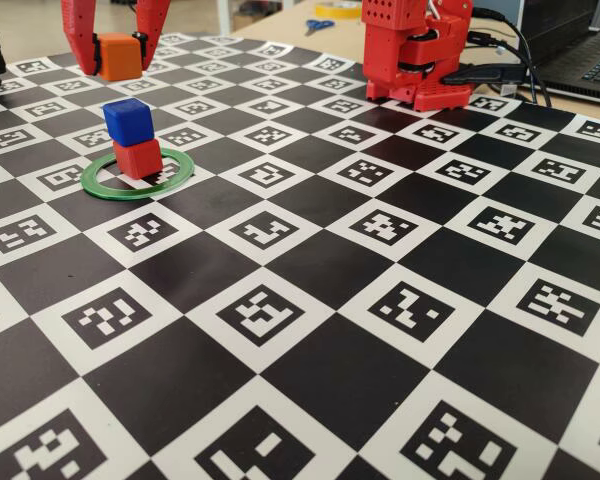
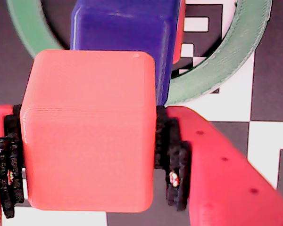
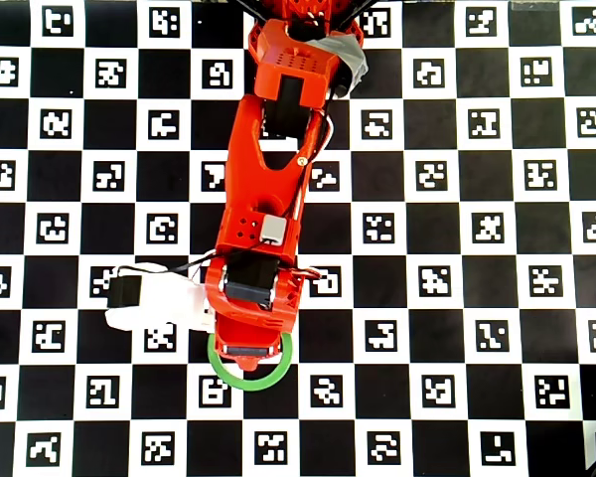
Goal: Grab the red cube then put it in the green circle then put the blue cube on top and finally the orange cube on top
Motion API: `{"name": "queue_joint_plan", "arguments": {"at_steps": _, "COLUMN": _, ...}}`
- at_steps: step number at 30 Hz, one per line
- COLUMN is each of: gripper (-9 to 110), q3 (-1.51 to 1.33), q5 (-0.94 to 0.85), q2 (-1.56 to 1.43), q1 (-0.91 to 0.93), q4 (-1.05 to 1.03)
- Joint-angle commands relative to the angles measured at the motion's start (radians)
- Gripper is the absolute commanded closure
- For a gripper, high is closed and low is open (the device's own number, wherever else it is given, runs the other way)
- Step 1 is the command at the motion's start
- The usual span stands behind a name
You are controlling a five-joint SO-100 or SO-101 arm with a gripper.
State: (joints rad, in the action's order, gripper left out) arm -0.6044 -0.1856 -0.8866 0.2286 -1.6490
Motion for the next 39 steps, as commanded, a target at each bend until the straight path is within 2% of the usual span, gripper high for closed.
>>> {"name": "queue_joint_plan", "arguments": {"at_steps": 1, "gripper": 96, "q3": 0.009, "q5": 0.011, "q2": -0.041, "q1": 0.005, "q4": 0.023}}
{"name": "queue_joint_plan", "arguments": {"at_steps": 36, "gripper": 96, "q3": -0.057, "q5": 0.017, "q2": -0.018, "q1": -0.003, "q4": 0.055}}
{"name": "queue_joint_plan", "arguments": {"at_steps": 39, "gripper": 90, "q3": -0.057, "q5": 0.026, "q2": -0.021, "q1": 0.003, "q4": 0.055}}
